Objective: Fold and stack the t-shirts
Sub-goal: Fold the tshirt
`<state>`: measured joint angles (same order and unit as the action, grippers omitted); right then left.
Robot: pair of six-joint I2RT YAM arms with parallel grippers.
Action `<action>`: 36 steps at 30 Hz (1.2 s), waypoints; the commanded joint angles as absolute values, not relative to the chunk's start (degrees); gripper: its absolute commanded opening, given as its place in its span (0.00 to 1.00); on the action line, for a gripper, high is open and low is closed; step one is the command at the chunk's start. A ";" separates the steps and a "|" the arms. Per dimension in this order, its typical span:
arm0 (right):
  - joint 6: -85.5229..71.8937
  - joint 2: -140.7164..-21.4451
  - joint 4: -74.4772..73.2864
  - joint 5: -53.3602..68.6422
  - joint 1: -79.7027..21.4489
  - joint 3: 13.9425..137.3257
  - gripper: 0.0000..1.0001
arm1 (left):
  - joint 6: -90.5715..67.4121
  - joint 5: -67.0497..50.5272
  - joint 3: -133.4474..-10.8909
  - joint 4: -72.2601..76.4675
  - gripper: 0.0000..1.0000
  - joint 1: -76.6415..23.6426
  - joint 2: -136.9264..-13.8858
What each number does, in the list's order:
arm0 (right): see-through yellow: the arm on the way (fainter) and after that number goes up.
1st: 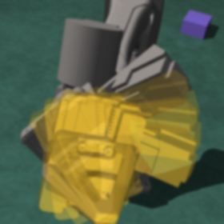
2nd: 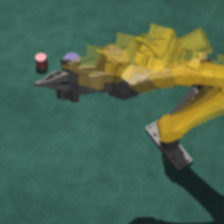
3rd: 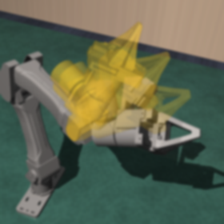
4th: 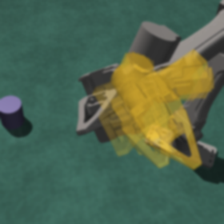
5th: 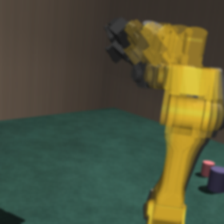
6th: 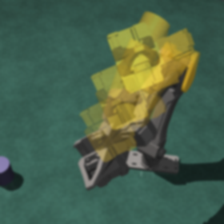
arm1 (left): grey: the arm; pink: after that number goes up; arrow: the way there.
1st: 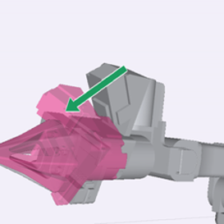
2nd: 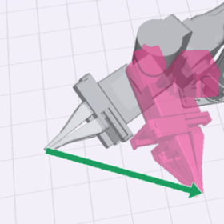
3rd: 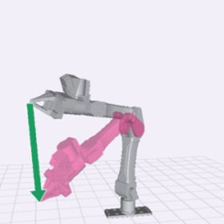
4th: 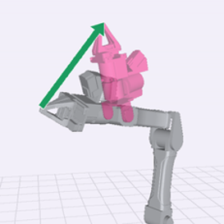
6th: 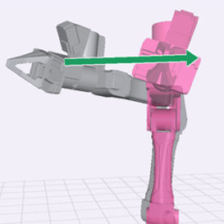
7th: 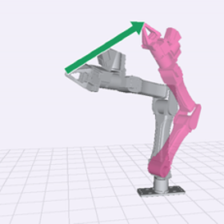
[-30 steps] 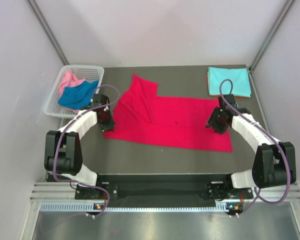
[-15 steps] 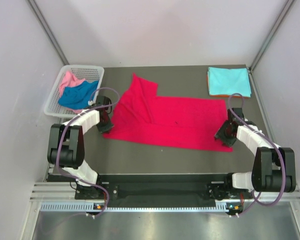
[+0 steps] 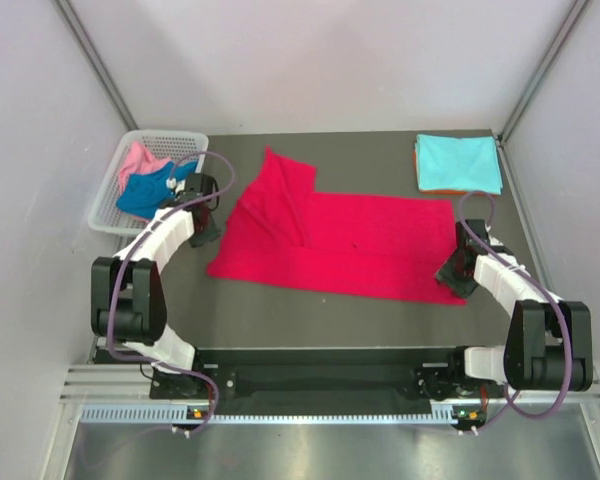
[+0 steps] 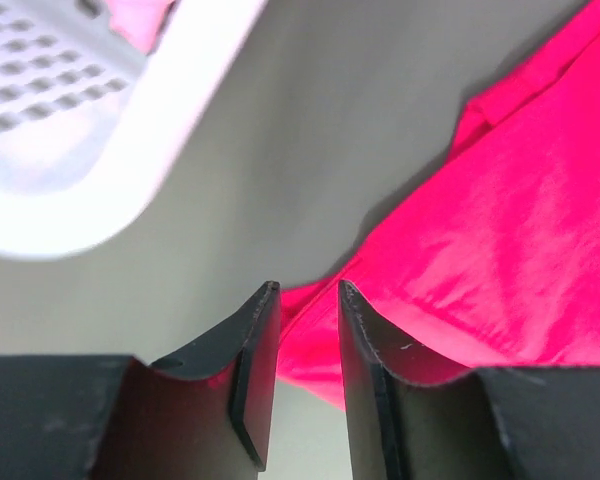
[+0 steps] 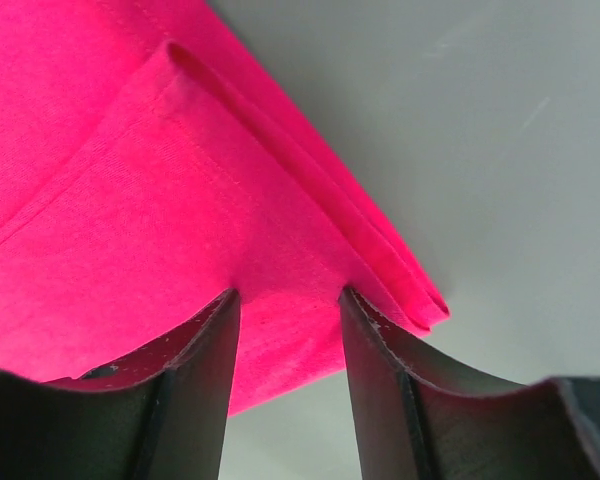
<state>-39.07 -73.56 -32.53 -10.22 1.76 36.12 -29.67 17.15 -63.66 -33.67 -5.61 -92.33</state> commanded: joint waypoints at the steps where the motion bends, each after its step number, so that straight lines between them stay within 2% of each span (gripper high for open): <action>1: -39.99 -74.97 -38.23 -16.09 2.72 36.74 0.45 | -27.95 18.55 -63.29 -38.76 0.36 -5.54 -85.27; 5: -40.25 -74.36 -36.13 -14.42 2.72 35.25 0.44 | -29.09 9.43 -55.91 -36.22 0.35 -4.40 -79.03; 7: -40.25 -74.53 -35.95 -14.15 2.72 35.16 0.44 | -30.23 3.73 -52.13 -33.16 0.29 -3.78 -78.31; 8: -40.08 -74.71 -36.03 -14.06 2.72 35.07 0.44 | -30.67 2.04 -51.42 -32.44 0.22 -3.69 -78.48; 11: -39.90 -74.53 -36.30 -13.89 2.72 35.07 0.43 | -31.64 -1.56 -50.19 -30.15 0.17 -3.60 -79.54; 16: -39.99 -72.68 -37.09 -14.94 2.81 35.33 0.44 | -33.22 1.21 -48.61 -27.52 0.08 -3.60 -83.75; 21: -40.69 -71.37 -38.50 -14.94 2.99 35.95 0.43 | -34.36 7.18 -47.11 -25.14 0.06 -3.69 -88.85; 29: -40.78 -69.70 -38.93 -14.07 2.99 36.12 0.43 | -32.26 11.43 -51.68 -29.70 0.28 -3.69 -87.10; 36: -40.78 -68.65 -39.55 -13.10 2.99 36.39 0.42 | -30.67 12.65 -56.25 -36.47 0.40 -3.69 -84.29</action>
<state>-40.32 -70.46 -38.79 -12.84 2.09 36.01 -32.01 9.93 -53.21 -32.38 -3.90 -87.66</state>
